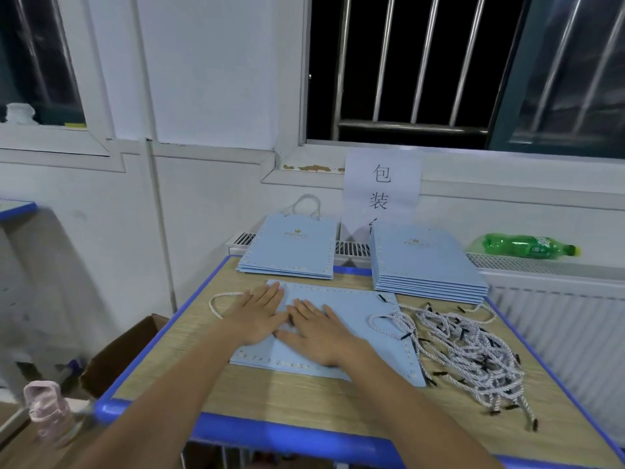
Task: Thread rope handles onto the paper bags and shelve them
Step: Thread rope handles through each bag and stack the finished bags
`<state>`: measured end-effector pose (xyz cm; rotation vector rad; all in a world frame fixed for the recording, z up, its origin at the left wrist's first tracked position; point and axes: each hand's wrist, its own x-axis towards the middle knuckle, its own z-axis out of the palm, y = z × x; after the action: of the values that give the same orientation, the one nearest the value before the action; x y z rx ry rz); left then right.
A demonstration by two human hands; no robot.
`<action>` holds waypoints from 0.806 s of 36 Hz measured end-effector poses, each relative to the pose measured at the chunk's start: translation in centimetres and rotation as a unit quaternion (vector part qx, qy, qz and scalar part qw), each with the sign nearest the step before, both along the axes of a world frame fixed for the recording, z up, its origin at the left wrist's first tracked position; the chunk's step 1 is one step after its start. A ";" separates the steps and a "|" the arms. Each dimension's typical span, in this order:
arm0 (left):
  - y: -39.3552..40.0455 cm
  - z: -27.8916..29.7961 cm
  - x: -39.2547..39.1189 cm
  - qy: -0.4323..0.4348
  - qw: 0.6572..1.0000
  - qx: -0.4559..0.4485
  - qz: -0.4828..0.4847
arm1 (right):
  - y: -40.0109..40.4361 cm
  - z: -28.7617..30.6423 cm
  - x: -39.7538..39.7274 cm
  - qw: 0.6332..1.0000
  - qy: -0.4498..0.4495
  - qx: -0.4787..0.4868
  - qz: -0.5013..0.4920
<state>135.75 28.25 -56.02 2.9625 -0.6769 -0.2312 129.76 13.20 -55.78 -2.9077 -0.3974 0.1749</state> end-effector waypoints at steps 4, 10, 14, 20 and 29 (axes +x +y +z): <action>0.1 -0.2 0.1 0.005 1.000 -0.005 0.018 | -2.2 0.0 -2.2 1.000 0.009 -0.014 0.011; 0.4 -0.6 0.6 0.001 1.000 -0.015 0.014 | -5.0 -0.1 -5.2 0.997 0.001 -0.066 0.037; 0.8 -0.2 0.6 0.020 0.999 -0.028 0.011 | -4.4 0.9 -6.8 0.989 -0.067 -0.118 0.052; 2.0 2.4 0.5 0.184 0.923 -0.331 0.062 | -4.5 1.3 -6.4 0.933 -0.302 -0.181 0.075; 3.6 6.6 1.6 0.093 0.826 -0.555 0.034 | -6.5 11.5 -4.8 0.871 -0.438 -0.224 0.006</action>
<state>137.34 31.85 -49.45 1.7984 -0.4355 -0.0646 124.96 6.68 -44.28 -3.2520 -0.5517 -1.2524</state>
